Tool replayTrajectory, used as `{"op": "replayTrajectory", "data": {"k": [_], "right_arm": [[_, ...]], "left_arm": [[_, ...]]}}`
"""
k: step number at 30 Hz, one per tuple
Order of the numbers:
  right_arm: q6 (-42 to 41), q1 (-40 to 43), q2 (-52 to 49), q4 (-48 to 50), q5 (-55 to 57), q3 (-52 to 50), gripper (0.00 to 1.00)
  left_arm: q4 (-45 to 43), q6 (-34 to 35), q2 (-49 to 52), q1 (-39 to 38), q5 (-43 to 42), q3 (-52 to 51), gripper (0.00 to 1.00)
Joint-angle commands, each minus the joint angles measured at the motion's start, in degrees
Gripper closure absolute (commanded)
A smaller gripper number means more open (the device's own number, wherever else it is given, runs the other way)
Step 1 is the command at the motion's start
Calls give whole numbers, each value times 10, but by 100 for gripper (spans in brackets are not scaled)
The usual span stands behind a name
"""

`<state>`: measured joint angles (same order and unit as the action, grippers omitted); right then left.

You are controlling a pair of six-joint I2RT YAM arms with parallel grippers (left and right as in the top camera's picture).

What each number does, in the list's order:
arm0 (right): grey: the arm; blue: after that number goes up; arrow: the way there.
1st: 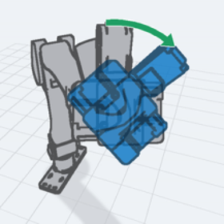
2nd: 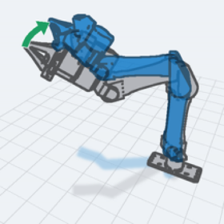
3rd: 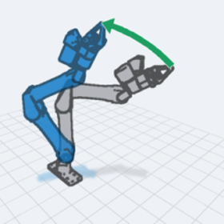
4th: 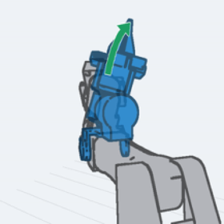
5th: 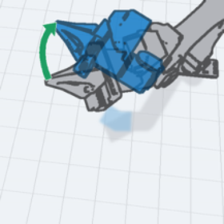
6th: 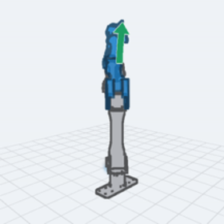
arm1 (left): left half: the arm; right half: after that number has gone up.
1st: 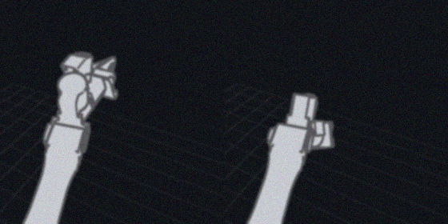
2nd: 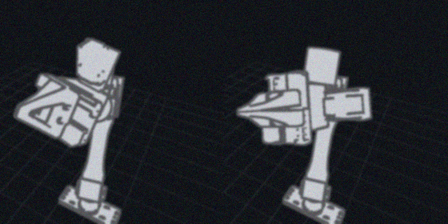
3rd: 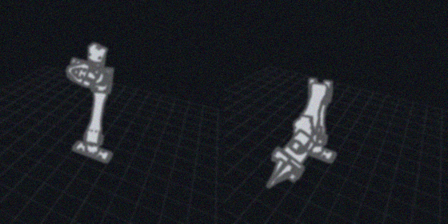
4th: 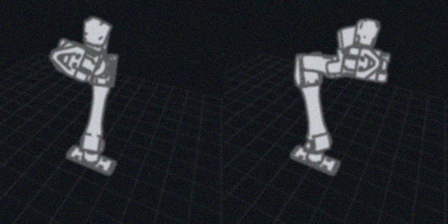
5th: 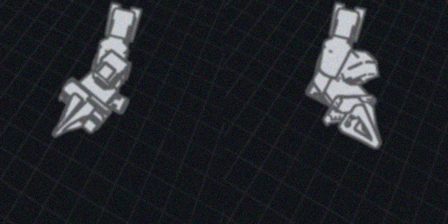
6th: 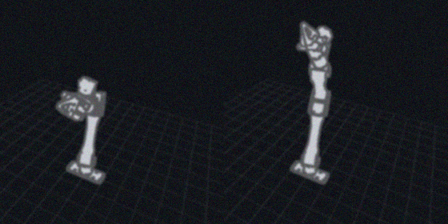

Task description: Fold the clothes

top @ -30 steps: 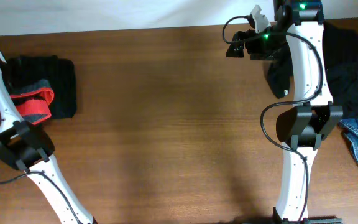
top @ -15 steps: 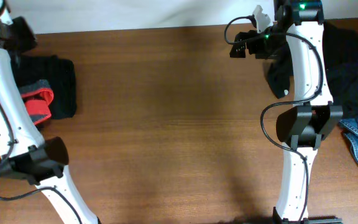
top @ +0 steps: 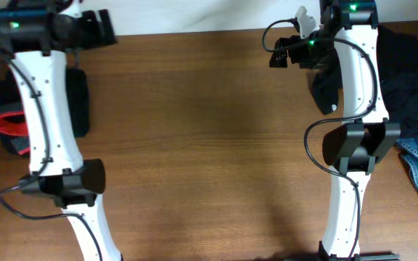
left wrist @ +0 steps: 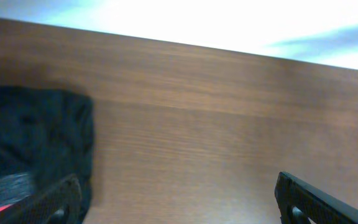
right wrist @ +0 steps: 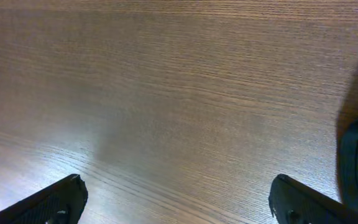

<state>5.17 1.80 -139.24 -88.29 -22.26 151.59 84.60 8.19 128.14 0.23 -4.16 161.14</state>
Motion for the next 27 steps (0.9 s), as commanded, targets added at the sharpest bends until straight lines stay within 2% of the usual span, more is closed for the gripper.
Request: {"op": "replayTrajectory", "data": {"k": [1,9,11,13,17,19,20,22,27], "right_arm": [[6,2,-7,0,5,-3,1],[6,-12,21,0,5,-3,1],[6,-26,53,0,5,-3,1],[6,-54,126,0,5,-3,1],[6,-80,231,2,5,-41,1],[6,-89,305,3,5,-103,1],[6,-90,395,3,5,-198,1],[6,-89,490,2,5,-302,1],[6,-84,665,2,5,-483,1]], "left_arm": [[-8,-1,-2,-34,-10,-2,1],[-18,14,31,-92,-2,-2,1],[-16,59,39,-95,32,-2,1],[-9,156,49,-94,124,-2,1],[-18,192,57,-94,158,-2,1],[-18,192,59,-94,158,-2,1],[-18,192,60,-94,158,-2,1],[-18,192,60,-94,158,-2,1],[-18,192,60,-94,158,-2,1]]}}
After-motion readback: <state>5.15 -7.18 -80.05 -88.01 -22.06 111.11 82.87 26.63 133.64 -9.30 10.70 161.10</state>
